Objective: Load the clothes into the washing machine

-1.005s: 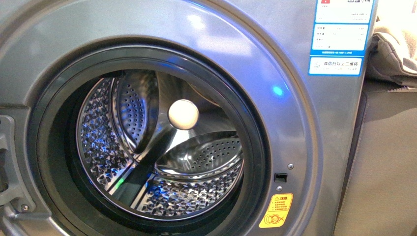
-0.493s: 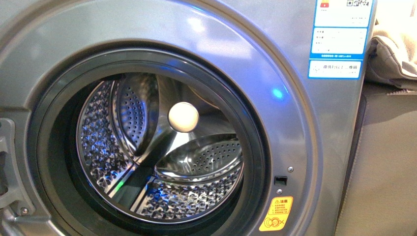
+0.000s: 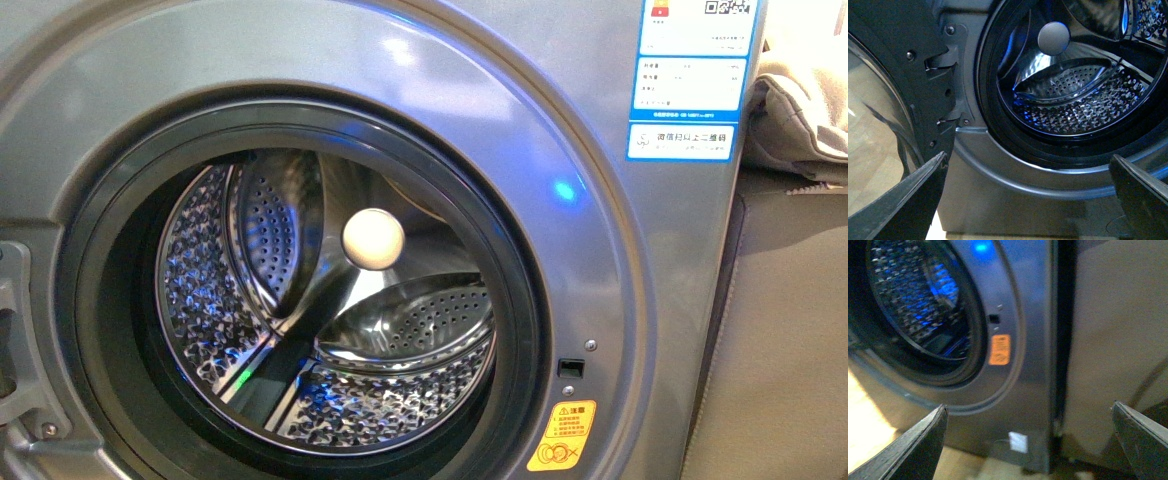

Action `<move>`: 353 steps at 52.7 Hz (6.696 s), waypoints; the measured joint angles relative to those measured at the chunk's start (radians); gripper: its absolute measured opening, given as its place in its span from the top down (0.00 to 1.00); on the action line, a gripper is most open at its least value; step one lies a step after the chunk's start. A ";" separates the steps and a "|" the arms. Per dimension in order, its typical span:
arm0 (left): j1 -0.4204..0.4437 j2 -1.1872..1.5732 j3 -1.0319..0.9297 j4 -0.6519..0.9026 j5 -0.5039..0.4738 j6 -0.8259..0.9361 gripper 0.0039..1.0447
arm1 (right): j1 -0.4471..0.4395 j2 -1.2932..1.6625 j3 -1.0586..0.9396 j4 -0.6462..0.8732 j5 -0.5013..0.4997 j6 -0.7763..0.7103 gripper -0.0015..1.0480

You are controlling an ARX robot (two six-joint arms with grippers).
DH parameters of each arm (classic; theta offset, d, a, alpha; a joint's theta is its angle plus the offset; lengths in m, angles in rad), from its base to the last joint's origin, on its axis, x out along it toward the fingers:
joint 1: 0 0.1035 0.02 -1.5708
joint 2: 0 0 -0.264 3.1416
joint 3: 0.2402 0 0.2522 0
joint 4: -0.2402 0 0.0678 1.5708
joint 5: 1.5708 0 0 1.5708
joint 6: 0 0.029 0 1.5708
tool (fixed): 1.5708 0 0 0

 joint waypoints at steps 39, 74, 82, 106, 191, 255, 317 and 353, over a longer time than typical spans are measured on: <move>0.000 0.000 0.000 0.000 0.000 0.000 0.06 | -0.229 0.312 0.091 0.431 -0.266 0.098 0.07; 0.000 0.000 0.000 0.000 0.000 0.000 0.06 | -0.862 1.236 0.531 0.797 -0.357 0.195 0.07; 0.000 0.000 0.000 0.000 0.000 0.000 0.06 | -0.875 1.410 0.540 0.748 -0.313 0.083 0.07; 0.000 0.000 0.000 0.000 0.000 0.000 0.06 | -0.849 1.935 0.616 0.782 -0.122 -0.124 0.07; 0.000 0.000 0.000 0.000 0.000 0.000 0.06 | -0.703 2.643 1.062 0.515 0.196 -0.132 0.07; 0.000 0.000 0.000 0.000 0.000 0.000 0.06 | -0.711 2.800 1.143 0.539 0.201 -0.222 0.07; 0.000 0.000 0.000 0.000 0.000 0.000 0.06 | -0.674 2.146 0.715 0.743 -0.023 -0.078 0.91; 0.000 0.000 0.000 0.000 0.000 0.000 0.06 | -0.617 1.162 0.712 0.601 -0.284 0.245 0.91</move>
